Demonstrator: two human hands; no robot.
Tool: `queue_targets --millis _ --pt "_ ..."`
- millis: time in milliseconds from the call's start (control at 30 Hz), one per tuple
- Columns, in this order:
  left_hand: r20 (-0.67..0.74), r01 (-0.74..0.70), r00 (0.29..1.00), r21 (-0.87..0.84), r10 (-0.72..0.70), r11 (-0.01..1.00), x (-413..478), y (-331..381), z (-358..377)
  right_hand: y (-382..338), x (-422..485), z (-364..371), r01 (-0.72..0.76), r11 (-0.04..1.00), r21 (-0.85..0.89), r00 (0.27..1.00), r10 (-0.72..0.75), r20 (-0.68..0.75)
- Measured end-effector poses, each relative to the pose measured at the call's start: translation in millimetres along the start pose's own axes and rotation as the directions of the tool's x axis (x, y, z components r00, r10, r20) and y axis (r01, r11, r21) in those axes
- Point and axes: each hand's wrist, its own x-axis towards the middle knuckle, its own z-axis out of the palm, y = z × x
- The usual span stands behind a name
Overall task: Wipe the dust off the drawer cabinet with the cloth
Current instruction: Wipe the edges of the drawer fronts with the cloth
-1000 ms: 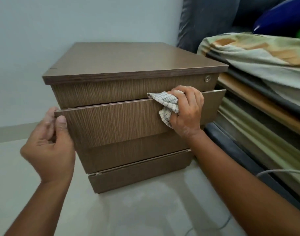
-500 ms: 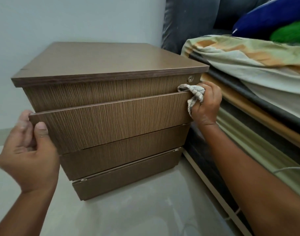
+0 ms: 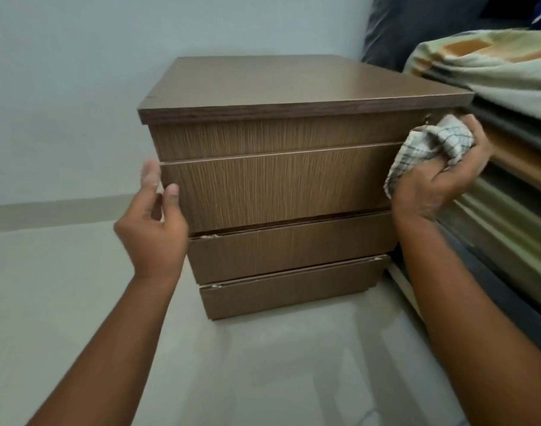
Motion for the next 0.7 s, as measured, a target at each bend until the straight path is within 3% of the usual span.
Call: queue_targets --millis 200,333,367,433,467,500,600,700 --pt "0.075 -0.012 0.997 -0.026 0.014 1.000 8.9 -7.2 -3.5 -26.5 3.5 21.2 -0.071 0.986 0.154 0.997 0.068 0.020" --pt "0.127 -0.002 0.992 -0.053 0.009 0.999 12.0 -14.3 -8.0 -77.2 -29.1 43.6 0.197 0.880 0.433 0.973 -0.231 0.026" --pt "0.152 0.005 0.988 -0.073 0.006 0.997 12.5 -16.1 -9.5 -87.7 -42.9 52.7 0.206 0.835 0.510 0.966 -0.257 0.031" --pt "0.205 0.031 0.979 -0.127 -0.005 0.991 13.3 -20.7 -11.5 -107.2 -83.3 67.6 0.087 0.791 0.606 0.970 -0.207 0.131" --pt "0.222 0.043 0.975 -0.145 -0.010 0.989 13.7 -23.3 -12.3 -117.6 -106.4 70.3 0.023 0.794 0.608 0.943 -0.219 0.251" --pt "0.235 0.048 0.972 -0.151 -0.011 0.987 14.9 -26.6 -13.6 -121.6 -130.1 70.2 0.053 0.820 0.570 0.900 -0.286 0.328" --pt "0.272 -0.006 0.962 -0.111 0.037 0.994 21.0 -35.7 -19.5 -106.5 -198.2 73.8 0.349 0.846 0.403 0.687 -0.523 0.504" --pt "0.306 -0.037 0.949 -0.140 0.079 0.989 21.6 -38.4 -19.8 -92.2 -234.6 82.0 0.547 0.801 0.243 0.579 -0.572 0.581"
